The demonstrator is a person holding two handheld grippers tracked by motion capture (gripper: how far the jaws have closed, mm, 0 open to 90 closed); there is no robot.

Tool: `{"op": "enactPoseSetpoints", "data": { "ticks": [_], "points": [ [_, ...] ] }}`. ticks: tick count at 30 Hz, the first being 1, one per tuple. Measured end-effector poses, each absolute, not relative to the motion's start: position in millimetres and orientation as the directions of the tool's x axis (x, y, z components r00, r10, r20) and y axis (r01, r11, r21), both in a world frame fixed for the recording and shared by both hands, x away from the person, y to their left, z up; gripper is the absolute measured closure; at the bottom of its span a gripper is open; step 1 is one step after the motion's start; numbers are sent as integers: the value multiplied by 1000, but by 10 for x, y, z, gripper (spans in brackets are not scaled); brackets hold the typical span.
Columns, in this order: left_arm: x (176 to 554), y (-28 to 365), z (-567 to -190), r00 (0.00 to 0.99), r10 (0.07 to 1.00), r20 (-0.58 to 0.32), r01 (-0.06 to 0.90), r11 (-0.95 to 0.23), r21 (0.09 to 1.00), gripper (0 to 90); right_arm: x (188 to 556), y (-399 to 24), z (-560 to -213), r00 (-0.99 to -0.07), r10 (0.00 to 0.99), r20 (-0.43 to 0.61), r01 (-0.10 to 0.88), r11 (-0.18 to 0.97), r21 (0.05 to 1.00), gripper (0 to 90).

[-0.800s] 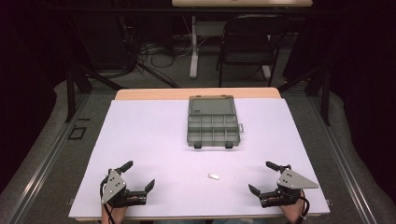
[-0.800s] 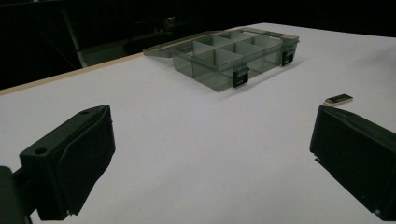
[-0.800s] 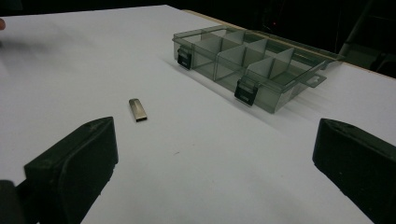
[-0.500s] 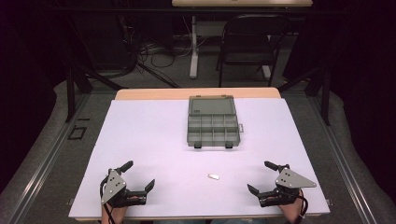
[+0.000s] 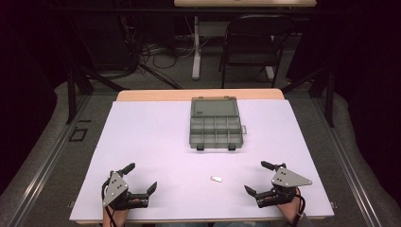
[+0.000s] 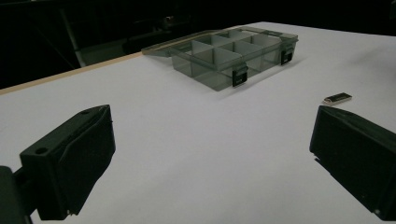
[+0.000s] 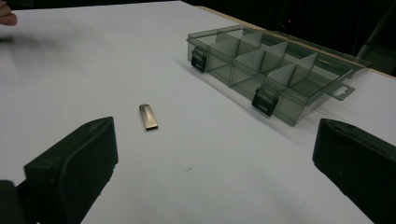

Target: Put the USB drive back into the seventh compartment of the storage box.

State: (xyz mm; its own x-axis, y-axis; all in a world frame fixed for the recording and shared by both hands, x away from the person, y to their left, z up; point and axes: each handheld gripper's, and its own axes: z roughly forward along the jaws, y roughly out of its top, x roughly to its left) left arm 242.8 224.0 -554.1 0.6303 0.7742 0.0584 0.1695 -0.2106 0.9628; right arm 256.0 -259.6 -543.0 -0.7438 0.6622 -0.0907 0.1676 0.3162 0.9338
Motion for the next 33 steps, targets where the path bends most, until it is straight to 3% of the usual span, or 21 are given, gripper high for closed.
{"op": "enactPoseSetpoints", "data": {
  "ticks": [33],
  "points": [
    [2431,2234,-5540,637,768,64,167,-219,961,2,2855,-2226,-5447,-818,571,-66,196,385,902,0]
  ]
}}
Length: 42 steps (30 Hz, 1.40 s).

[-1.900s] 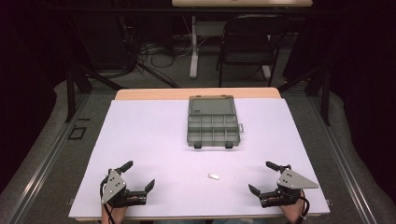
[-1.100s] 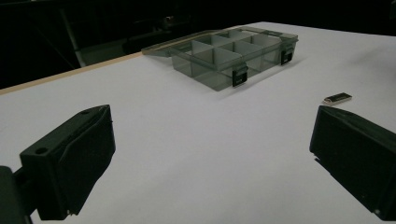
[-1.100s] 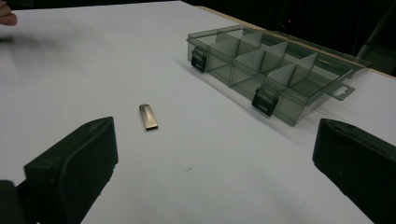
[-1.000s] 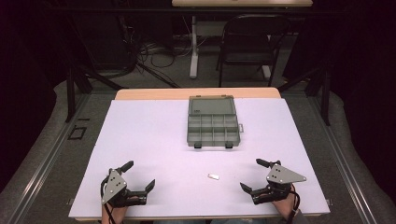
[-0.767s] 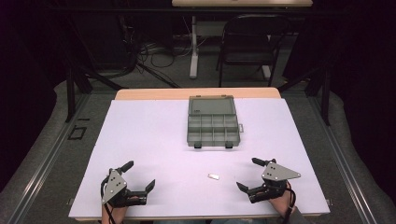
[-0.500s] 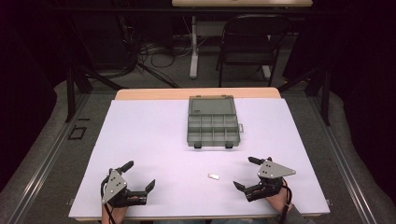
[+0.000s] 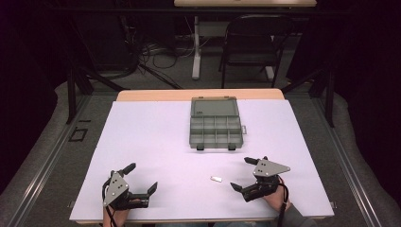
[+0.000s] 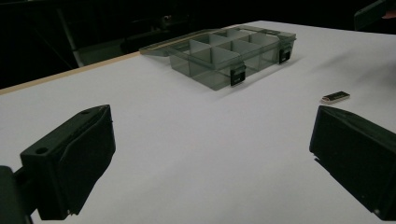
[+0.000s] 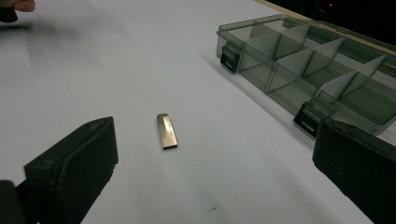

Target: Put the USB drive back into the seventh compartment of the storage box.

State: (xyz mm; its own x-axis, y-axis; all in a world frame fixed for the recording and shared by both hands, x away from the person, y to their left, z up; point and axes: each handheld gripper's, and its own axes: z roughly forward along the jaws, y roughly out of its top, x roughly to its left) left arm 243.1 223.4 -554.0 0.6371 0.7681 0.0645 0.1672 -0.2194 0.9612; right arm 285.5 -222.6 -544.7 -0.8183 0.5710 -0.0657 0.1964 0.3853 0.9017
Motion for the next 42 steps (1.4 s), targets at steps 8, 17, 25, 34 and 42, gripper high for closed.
{"op": "enactPoseSetpoints", "data": {
  "ticks": [8,17,25,34,42],
  "points": [
    [2423,2226,-5538,637,768,65,165,-218,962,2,2909,-2142,-5423,-839,542,-54,199,398,896,0],
    [2425,2228,-5537,637,768,67,164,-220,962,2,3011,-2031,-5404,-860,509,-43,203,419,885,0],
    [2425,2228,-5537,637,768,68,164,-221,962,2,3075,-1944,-5415,-876,481,-36,204,437,876,0],
    [2428,2223,-5538,642,764,66,165,-222,961,2,3145,-1858,-5447,-888,459,-31,209,461,863,0],
    [2428,2224,-5538,640,766,66,166,-222,961,2,3195,-1762,-5477,-901,433,-31,202,481,853,0]
  ]
}}
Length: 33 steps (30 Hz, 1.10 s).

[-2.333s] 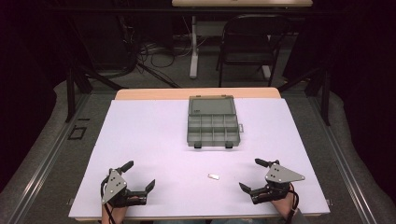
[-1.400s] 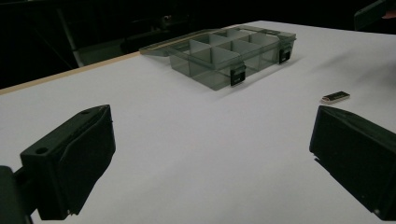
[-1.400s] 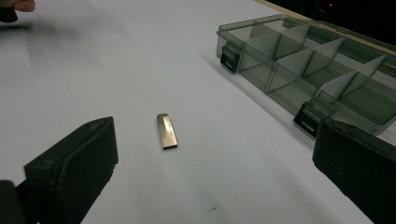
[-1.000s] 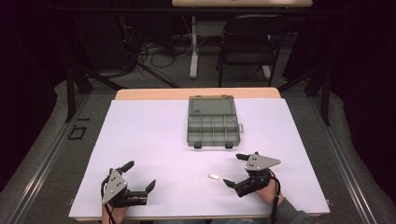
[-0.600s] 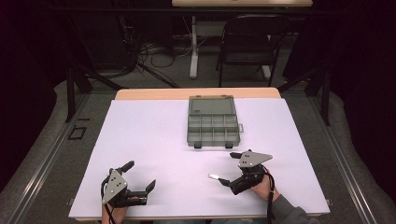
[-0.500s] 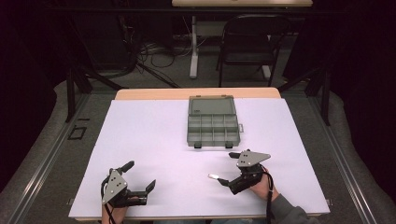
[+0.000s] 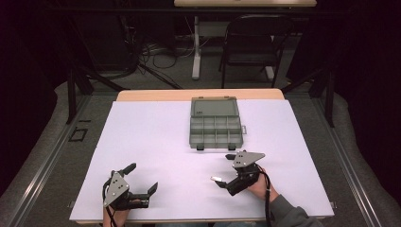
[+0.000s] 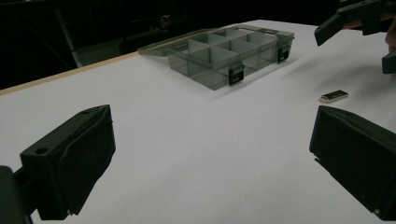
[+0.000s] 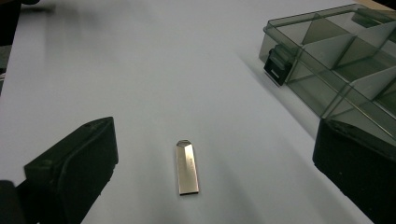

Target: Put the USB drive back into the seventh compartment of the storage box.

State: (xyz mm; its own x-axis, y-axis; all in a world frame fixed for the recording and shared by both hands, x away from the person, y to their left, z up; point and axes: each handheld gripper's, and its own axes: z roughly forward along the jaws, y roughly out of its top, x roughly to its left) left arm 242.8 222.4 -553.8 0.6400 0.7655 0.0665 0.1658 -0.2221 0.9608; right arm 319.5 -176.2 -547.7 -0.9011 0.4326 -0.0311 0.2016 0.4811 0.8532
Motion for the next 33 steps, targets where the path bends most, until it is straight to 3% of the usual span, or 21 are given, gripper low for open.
{"op": "enactPoseSetpoints", "data": {
  "ticks": [20,27,33],
  "points": [
    [2428,2224,-5537,642,764,65,164,-220,962,2,3291,-1589,-5557,-938,348,-7,195,541,818,3],
    [2433,2225,-5539,646,761,64,166,-222,961,2,3305,-1581,-5587,-949,314,-8,184,575,797,144],
    [2436,2220,-5543,651,757,62,168,-224,960,2,3285,-1603,-5575,-957,290,-24,164,606,778,366]
  ]
}}
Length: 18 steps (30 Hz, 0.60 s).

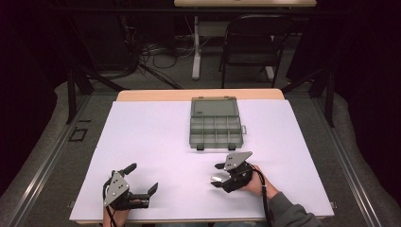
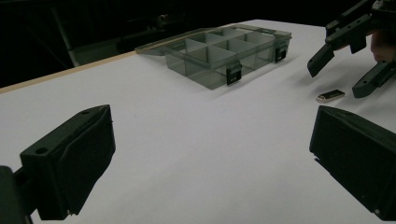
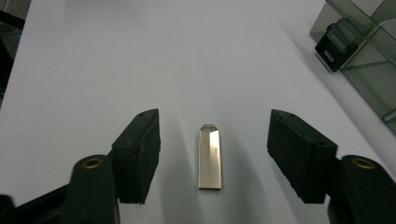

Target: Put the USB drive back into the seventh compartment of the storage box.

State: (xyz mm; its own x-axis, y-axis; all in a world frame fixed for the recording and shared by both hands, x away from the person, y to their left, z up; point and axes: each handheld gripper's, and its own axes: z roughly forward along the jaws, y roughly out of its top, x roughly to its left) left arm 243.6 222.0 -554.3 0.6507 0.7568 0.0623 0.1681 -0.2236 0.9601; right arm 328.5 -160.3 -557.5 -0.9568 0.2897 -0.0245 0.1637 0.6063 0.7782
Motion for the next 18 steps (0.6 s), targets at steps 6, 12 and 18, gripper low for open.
{"op": "enactPoseSetpoints", "data": {
  "ticks": [6,12,18],
  "points": [
    [2438,2223,-5543,649,758,61,169,-222,960,2,3286,-1635,-5574,-958,285,-10,175,616,768,530],
    [2442,2221,-5546,650,758,60,171,-223,960,2,3287,-1644,-5587,-963,270,-5,174,635,752,658],
    [2445,2218,-5547,651,757,61,173,-225,959,2,3285,-1640,-5608,-963,268,-5,177,649,740,703]
  ]
}}
